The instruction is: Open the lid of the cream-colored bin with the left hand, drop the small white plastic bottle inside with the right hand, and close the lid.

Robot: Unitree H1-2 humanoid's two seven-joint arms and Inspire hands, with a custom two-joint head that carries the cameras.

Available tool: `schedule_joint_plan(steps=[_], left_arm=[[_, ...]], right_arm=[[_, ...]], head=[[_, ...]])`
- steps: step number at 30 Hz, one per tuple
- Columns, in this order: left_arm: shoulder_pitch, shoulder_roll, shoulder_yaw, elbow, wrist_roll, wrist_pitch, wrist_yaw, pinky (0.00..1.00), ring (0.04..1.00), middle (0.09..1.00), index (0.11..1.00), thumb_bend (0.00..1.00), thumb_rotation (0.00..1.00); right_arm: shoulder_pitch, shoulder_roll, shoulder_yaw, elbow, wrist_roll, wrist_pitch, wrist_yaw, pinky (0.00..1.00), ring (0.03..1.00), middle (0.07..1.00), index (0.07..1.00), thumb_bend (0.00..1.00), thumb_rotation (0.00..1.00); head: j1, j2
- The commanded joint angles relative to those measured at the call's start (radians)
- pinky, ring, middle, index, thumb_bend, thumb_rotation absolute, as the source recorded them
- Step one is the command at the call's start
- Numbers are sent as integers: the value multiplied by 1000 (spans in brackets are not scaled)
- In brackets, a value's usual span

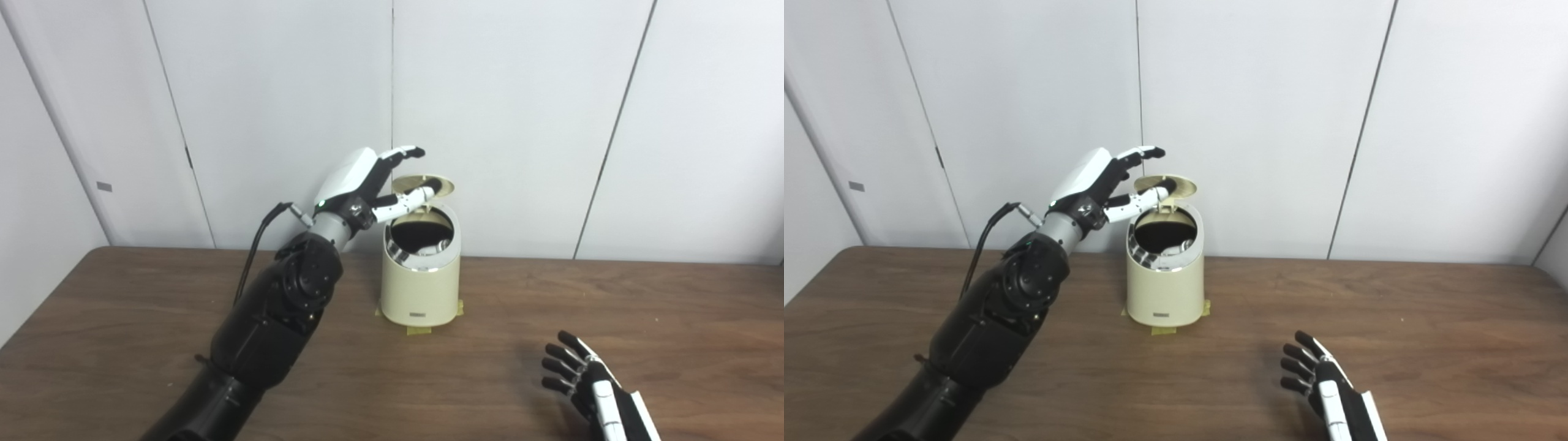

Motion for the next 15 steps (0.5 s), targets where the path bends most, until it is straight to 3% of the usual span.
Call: schedule_joint_plan(steps=[1,7,10,15], left_arm=[[-72,13,-15,3,35,-40,-22,833,899,897,891,578,764],[-75,50,-88,-4,166,-103,-46,856,893,861,836,590,783],[-71,65,-120,-8,250,-127,-44,765,839,809,786,623,795],[-70,82,-148,-8,360,-164,-58,800,837,784,771,616,801]], right_arm=[[39,13,18,15,-6,-23,3,708,793,807,862,469,961],[39,13,26,19,-9,-19,7,686,788,811,870,445,978],[36,15,26,22,-12,-13,5,672,788,819,872,461,964],[36,11,27,18,-20,-11,3,668,788,818,876,457,980]], head=[[-1,2],[-9,8],[-9,8],[-10,16]])
